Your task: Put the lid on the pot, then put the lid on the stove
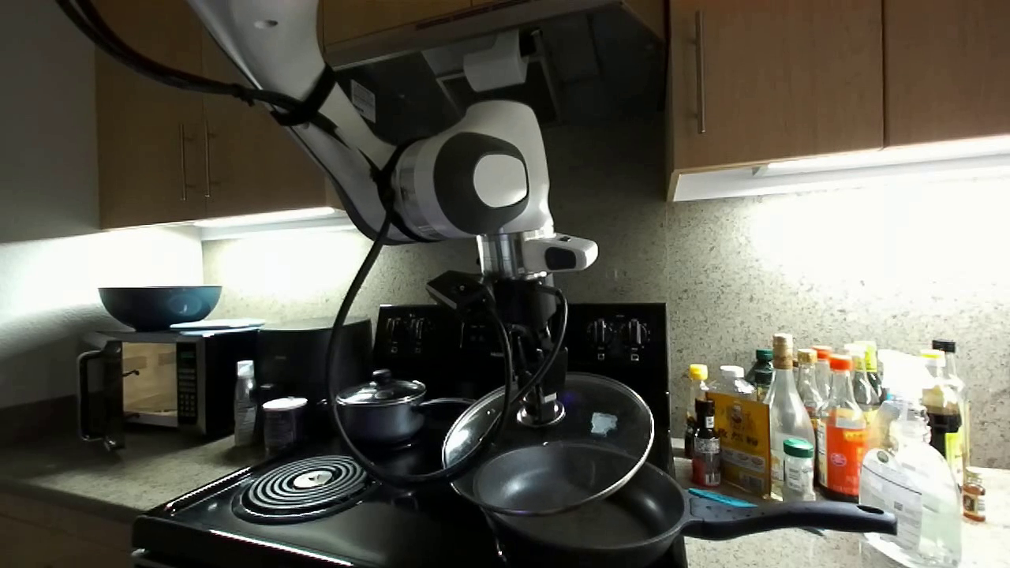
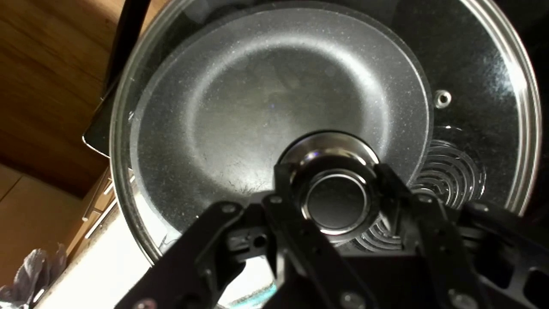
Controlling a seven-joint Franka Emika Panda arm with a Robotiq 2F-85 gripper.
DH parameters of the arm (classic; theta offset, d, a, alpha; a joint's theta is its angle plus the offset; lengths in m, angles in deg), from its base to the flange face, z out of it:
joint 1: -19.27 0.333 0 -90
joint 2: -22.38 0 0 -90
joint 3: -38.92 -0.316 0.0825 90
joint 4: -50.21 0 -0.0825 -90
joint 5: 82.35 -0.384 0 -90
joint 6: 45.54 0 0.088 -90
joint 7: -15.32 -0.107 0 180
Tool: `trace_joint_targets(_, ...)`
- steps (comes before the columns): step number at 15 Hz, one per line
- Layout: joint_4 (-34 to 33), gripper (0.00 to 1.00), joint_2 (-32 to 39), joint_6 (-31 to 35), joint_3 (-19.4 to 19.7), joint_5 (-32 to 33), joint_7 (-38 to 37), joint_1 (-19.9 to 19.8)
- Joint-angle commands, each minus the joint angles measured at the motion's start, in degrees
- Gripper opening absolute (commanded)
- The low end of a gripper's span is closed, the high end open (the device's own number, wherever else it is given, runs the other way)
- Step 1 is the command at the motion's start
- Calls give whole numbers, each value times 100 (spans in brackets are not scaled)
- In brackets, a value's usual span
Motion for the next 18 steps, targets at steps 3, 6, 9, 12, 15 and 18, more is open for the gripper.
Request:
trace_joint_targets(3, -564, 25, 396, -116, -81, -169, -41, 13)
trace_joint_targets(6, -938, 25, 593, -804, -68, -129, -116, 15)
trace_joint_targets(9, -838, 50, 616, -887, -37, -31, -68, 24)
trace_joint_targets(12, -948, 50, 675, -1013, -30, -30, -79, 30)
trace_joint_targets(15, -949, 50, 680, -1014, -29, -30, -80, 30)
trace_joint_targets(18, -1041, 25, 812, -1285, -9, -7, -39, 21)
